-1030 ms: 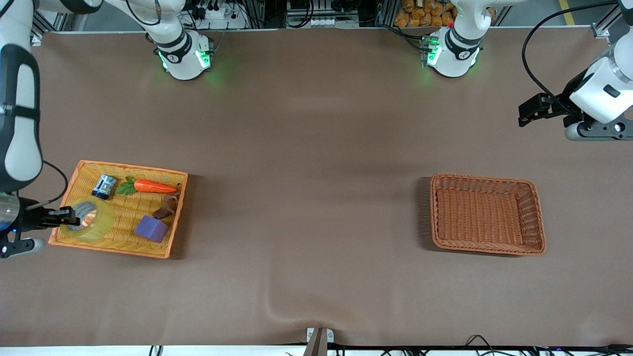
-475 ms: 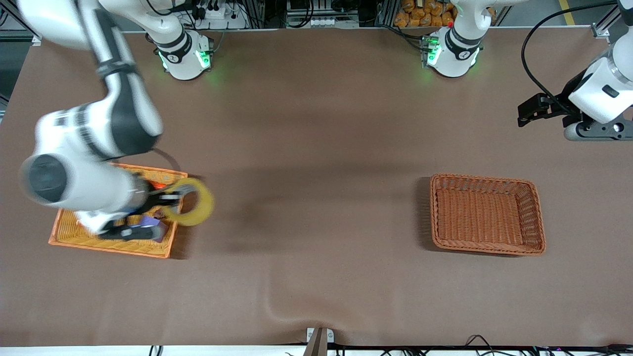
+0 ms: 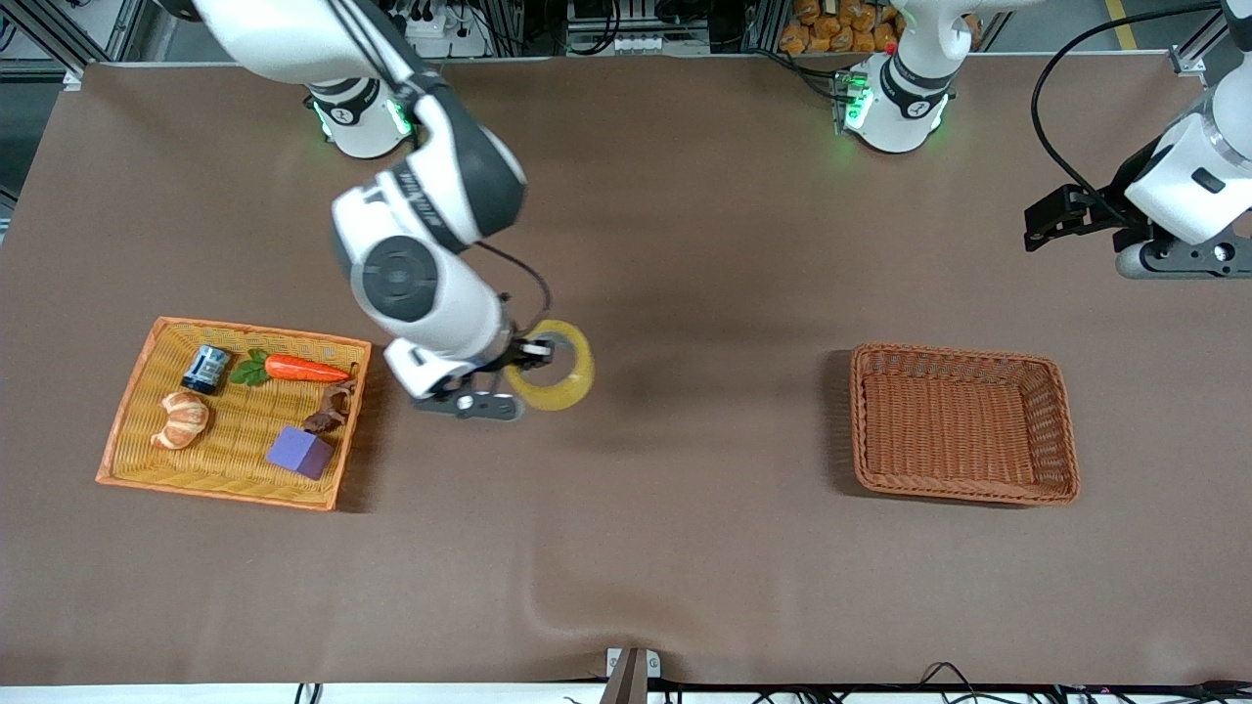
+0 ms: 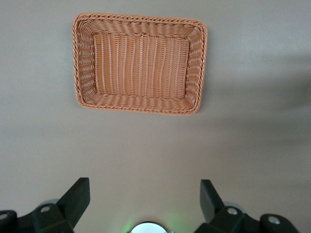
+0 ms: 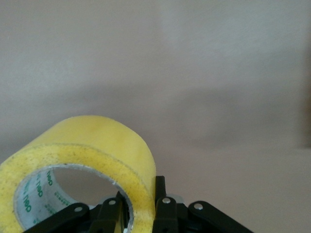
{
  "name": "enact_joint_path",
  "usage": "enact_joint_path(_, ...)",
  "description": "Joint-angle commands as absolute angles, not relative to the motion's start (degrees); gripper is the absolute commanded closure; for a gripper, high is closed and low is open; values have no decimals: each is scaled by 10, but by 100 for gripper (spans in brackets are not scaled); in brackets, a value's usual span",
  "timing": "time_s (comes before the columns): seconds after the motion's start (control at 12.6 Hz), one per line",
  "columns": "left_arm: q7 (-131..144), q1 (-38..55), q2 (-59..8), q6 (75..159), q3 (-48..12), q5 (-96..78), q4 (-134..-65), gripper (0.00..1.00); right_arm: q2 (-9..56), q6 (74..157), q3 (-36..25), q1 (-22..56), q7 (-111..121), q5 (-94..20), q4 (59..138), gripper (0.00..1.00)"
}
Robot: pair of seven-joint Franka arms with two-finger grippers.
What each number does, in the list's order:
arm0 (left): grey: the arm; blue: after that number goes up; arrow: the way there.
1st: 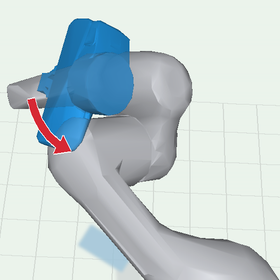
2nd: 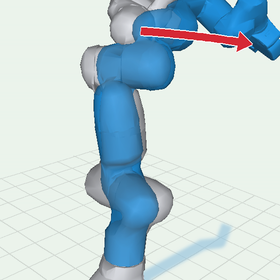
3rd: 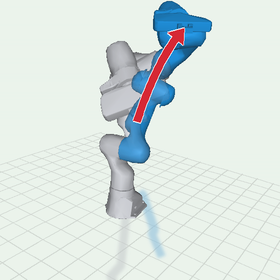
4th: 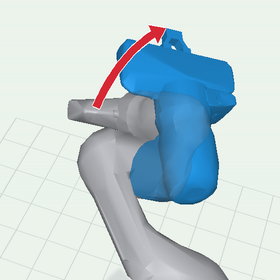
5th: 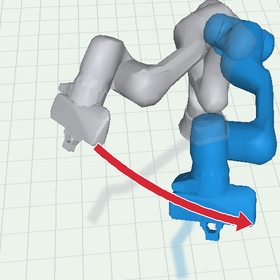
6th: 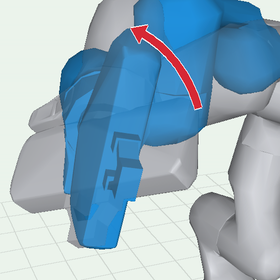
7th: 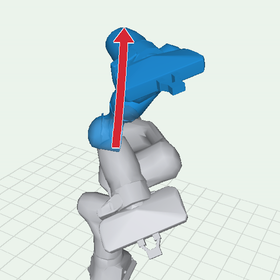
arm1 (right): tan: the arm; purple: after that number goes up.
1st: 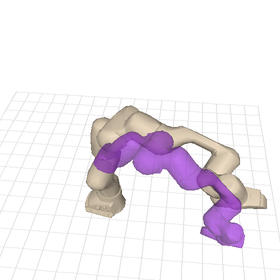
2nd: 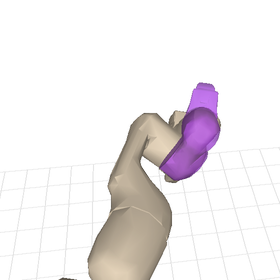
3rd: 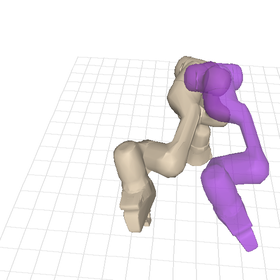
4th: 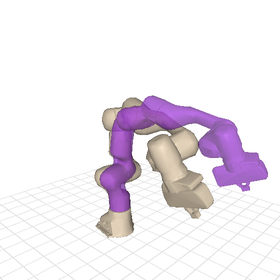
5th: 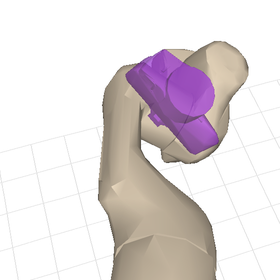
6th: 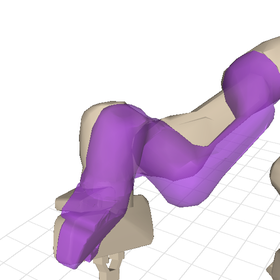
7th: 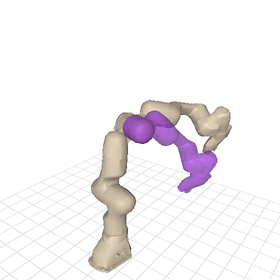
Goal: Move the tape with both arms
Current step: 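Carry the tape roll with the right gripper toward the table's middle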
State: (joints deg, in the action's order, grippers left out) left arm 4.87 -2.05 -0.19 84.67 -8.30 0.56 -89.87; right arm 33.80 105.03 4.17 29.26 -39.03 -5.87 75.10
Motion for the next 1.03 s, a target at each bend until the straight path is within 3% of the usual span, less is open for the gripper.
enact_joint_path(0.0, 43, -25, 3, 850, -84, -7, -901, 0, 368, 1085, 38, 315, -421, -68, 750, 100)
enact_joint_path(0.55, 43, -25, 4, 850, -84, -7, -900, 0, 473, 1243, 34, 417, -533, -57, 751, 100)
enact_joint_path(0.71, 44, -25, 3, 850, -84, -7, -900, 0, 487, 1259, 33, 426, -553, -56, 751, 61)
enact_joint_path(0.79, 44, -25, 2, 850, -84, -7, -900, 0, 488, 1262, 33, 426, -562, -56, 751, 19)
enact_joint_path(0.87, 45, -24, 2, 851, -84, -7, -900, 0, 486, 1262, 33, 426, -569, -55, 751, 0)
enact_joint_path(0.95, 46, -24, 2, 851, -84, -7, -901, 0, 482, 1259, 33, 423, -568, -52, 750, 0)
